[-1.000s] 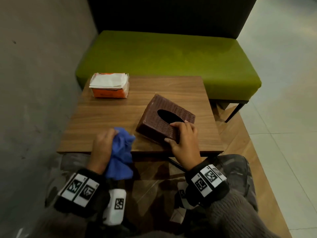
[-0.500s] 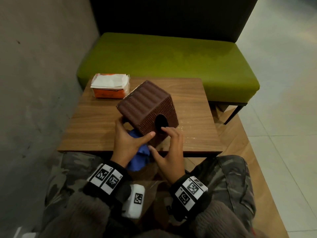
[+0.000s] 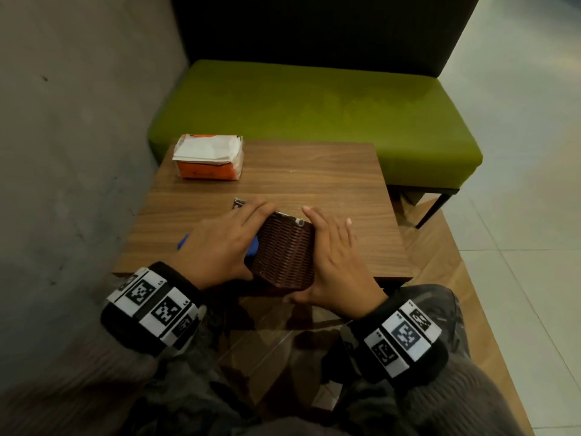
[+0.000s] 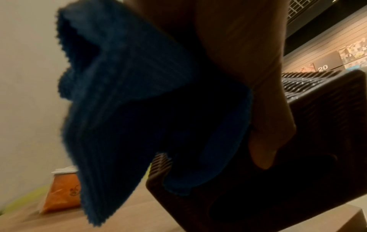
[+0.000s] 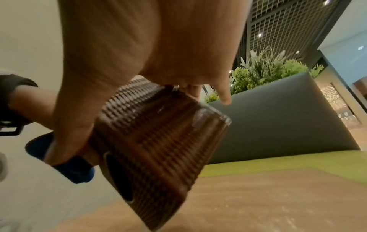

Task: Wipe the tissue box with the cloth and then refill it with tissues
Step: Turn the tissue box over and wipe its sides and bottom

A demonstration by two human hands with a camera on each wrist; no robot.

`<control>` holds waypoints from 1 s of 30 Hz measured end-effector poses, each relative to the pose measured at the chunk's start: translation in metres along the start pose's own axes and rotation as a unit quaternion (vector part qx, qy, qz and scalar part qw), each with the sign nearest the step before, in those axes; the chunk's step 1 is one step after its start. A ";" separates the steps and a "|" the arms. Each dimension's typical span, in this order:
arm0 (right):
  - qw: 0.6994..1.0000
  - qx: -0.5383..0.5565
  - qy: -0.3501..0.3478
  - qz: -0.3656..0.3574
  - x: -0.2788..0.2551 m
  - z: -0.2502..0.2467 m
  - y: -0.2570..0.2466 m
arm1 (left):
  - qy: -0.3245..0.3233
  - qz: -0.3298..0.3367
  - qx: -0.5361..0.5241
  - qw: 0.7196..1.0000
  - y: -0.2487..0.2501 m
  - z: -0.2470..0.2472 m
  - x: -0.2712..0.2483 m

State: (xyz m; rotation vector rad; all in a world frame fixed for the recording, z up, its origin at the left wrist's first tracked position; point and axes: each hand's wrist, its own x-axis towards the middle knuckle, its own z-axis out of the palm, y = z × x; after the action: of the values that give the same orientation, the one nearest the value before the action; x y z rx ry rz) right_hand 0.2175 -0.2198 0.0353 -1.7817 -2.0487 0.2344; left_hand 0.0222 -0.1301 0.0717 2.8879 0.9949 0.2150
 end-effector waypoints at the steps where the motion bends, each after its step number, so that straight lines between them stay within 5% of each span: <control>1: 1.000 0.018 0.019 -0.007 -0.001 0.003 -0.002 | 0.007 0.004 0.003 1.000 0.002 0.001 0.000; 5: 0.989 0.108 0.104 0.001 -0.008 0.008 0.000 | 0.063 0.017 -0.101 0.993 0.004 0.012 0.000; 7: 0.980 0.147 0.128 0.033 -0.012 0.008 0.005 | 0.093 -0.081 -0.237 0.964 -0.002 0.017 -0.003; 8: 0.976 0.162 0.136 0.053 -0.014 0.006 0.009 | 0.128 -0.163 -0.314 0.926 -0.006 0.021 -0.006; 9: 0.972 0.173 0.141 0.066 -0.017 0.005 0.012 | 0.175 -0.247 -0.408 0.861 -0.009 0.024 -0.008; 12: 0.969 0.196 0.136 0.071 -0.022 0.006 0.020 | 0.229 -0.353 -0.717 0.555 -0.023 0.033 -0.012; 13: 0.968 0.200 0.135 0.068 -0.024 0.009 0.021 | 0.226 -0.348 -0.765 0.492 -0.024 0.034 -0.010; 14: 0.967 0.204 0.136 0.066 -0.024 0.012 0.020 | 0.238 -0.346 -0.776 0.471 -0.020 0.033 -0.006; 16: 0.964 0.213 0.147 0.064 -0.023 0.016 0.015 | 0.286 -0.327 -0.744 0.508 0.000 0.028 0.004; 17: 0.962 0.217 0.153 0.061 -0.022 0.019 0.013 | 0.300 -0.305 -0.707 0.563 0.016 0.024 0.007; 20: 0.961 0.205 0.179 0.040 -0.018 0.021 0.011 | 0.271 -0.176 -0.514 0.794 0.051 0.025 0.002; 22: 0.961 0.192 0.197 0.026 -0.019 0.020 0.015 | 0.220 -0.103 -0.360 0.901 0.055 0.031 -0.011; 24: 0.962 0.178 0.206 0.018 -0.022 0.020 0.019 | 0.152 -0.069 -0.278 0.946 0.047 0.036 -0.020; 27: 0.963 0.170 0.207 0.016 -0.025 0.023 0.021 | 0.061 -0.005 -0.275 0.959 0.036 0.039 -0.028; 30: 0.964 0.165 0.208 0.006 -0.025 0.028 0.019 | 0.058 0.047 -0.211 0.975 0.036 0.040 -0.028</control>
State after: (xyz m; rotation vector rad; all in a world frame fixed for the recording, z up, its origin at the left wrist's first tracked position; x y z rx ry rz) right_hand 0.2252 -0.2366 -0.0024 -1.4900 -1.5987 0.1750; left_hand 0.0284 -0.1775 0.0336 2.5540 0.7196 0.5364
